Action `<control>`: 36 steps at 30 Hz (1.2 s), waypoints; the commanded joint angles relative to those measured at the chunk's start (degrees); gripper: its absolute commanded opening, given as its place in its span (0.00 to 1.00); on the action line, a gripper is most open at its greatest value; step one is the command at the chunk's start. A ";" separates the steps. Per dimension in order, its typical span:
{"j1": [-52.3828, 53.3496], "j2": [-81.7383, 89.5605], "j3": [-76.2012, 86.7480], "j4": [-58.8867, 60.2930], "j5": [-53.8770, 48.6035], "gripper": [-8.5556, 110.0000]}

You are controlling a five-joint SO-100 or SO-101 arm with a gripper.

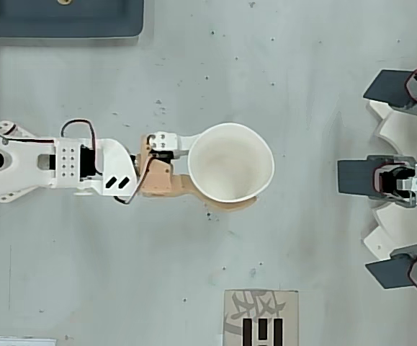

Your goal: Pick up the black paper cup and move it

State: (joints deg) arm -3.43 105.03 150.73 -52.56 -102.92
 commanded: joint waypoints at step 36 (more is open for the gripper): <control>3.16 -20.57 -29.62 4.13 0.00 0.15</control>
State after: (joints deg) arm -0.88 83.85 124.63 -48.87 -102.92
